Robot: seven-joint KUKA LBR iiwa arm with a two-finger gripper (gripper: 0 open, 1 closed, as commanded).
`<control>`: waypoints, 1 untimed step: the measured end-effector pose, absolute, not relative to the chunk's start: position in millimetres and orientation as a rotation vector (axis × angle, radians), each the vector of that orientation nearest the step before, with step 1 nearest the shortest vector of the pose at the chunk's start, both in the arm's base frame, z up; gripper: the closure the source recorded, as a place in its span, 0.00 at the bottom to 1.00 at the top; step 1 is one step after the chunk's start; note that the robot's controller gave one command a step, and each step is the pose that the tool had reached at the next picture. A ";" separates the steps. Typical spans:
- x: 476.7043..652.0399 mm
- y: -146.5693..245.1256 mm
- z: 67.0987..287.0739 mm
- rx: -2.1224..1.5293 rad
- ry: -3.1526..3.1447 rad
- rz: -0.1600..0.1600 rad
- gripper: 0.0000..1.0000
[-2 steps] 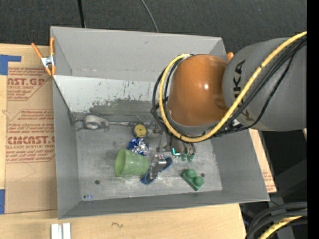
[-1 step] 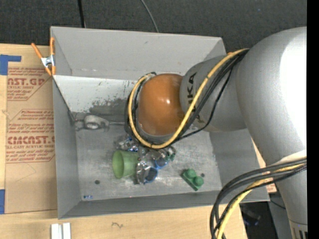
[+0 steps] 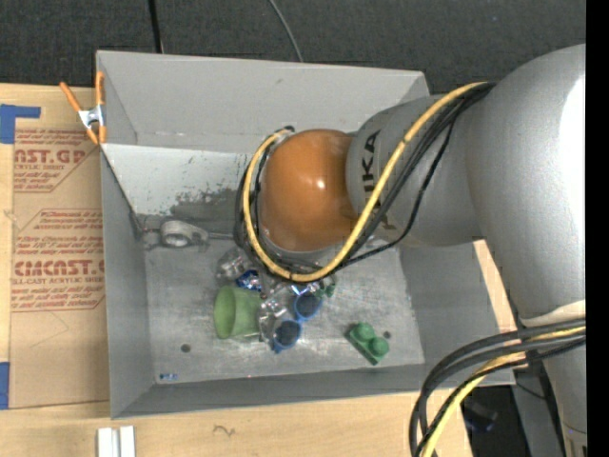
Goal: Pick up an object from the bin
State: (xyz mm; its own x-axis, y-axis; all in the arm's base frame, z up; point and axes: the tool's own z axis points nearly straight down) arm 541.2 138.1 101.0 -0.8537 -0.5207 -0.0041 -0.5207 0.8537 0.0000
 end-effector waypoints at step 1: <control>550.8 139.7 105.3 -1.126 2.931 0.002 0.00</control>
Offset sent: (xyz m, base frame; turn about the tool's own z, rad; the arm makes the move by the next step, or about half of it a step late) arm 0.0097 0.0005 0.0046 -0.1854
